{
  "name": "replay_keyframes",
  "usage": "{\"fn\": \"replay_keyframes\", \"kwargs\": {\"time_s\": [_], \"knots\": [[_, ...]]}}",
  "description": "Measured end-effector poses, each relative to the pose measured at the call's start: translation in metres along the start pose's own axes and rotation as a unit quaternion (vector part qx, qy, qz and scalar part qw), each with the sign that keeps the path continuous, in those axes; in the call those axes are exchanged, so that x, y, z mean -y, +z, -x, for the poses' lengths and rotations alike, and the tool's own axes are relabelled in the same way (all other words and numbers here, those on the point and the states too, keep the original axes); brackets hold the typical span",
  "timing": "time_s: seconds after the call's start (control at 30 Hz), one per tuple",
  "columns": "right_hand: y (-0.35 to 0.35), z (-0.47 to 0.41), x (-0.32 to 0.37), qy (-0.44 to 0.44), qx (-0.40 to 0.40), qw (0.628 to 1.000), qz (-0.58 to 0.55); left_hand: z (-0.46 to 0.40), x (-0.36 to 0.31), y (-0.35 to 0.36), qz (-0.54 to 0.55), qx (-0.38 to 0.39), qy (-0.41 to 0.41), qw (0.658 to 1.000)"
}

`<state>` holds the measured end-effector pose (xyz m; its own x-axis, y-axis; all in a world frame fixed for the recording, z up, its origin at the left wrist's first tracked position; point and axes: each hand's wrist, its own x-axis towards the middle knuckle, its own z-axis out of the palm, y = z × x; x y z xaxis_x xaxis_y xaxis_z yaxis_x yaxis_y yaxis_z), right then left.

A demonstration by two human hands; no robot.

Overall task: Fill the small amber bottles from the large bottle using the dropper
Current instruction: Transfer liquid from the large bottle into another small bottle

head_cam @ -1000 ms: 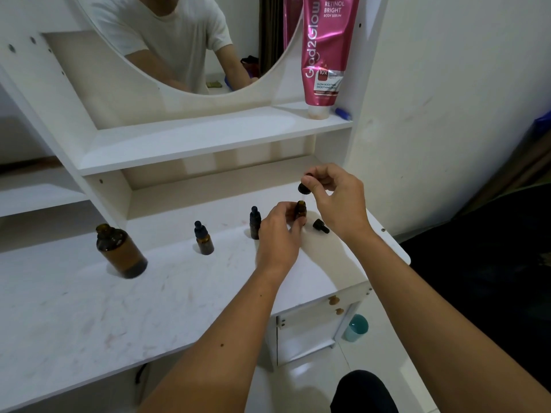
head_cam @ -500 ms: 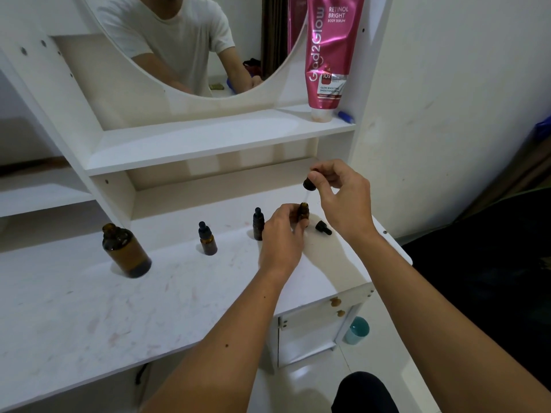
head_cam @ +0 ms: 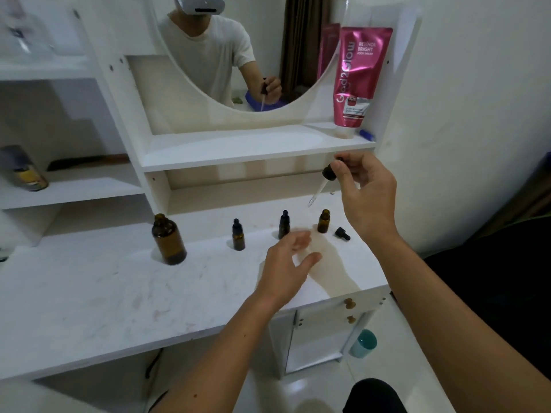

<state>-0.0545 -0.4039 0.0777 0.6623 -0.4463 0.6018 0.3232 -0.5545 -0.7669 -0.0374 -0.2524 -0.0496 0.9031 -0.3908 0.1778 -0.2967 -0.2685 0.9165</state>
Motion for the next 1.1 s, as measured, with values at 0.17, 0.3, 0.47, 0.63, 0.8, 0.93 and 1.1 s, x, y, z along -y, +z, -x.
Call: {"fn": "replay_keyframes", "kwargs": {"time_s": [0.17, 0.3, 0.47, 0.63, 0.8, 0.93, 1.1], "knots": [[0.041, 0.012, 0.035, -0.008, 0.019, 0.998, -0.066, 0.036, 0.014, -0.067, -0.005, -0.025, -0.008, 1.000], [0.086, 0.023, 0.062, -0.015, 0.053, 0.992, -0.115, 0.063, 0.030, -0.131, -0.002, -0.137, -0.040, 0.990], [0.141, 0.038, 0.097, -0.010, 0.100, 0.981, -0.164, 0.079, 0.049, -0.190, -0.002, -0.272, -0.087, 0.958], [0.175, 0.046, 0.114, -0.016, 0.129, 0.977, -0.166, 0.069, 0.055, -0.205, 0.003, -0.298, -0.104, 0.949], [0.191, 0.049, 0.112, -0.019, 0.155, 0.978, -0.140, 0.054, 0.060, -0.208, 0.030, -0.274, -0.111, 0.955], [0.201, 0.053, 0.104, -0.019, 0.181, 0.976, -0.123, 0.047, 0.060, -0.207, 0.031, -0.253, -0.103, 0.961], [0.214, 0.062, 0.093, -0.030, 0.231, 0.968, -0.088, 0.045, 0.061, -0.208, 0.028, -0.250, -0.095, 0.963]]}}
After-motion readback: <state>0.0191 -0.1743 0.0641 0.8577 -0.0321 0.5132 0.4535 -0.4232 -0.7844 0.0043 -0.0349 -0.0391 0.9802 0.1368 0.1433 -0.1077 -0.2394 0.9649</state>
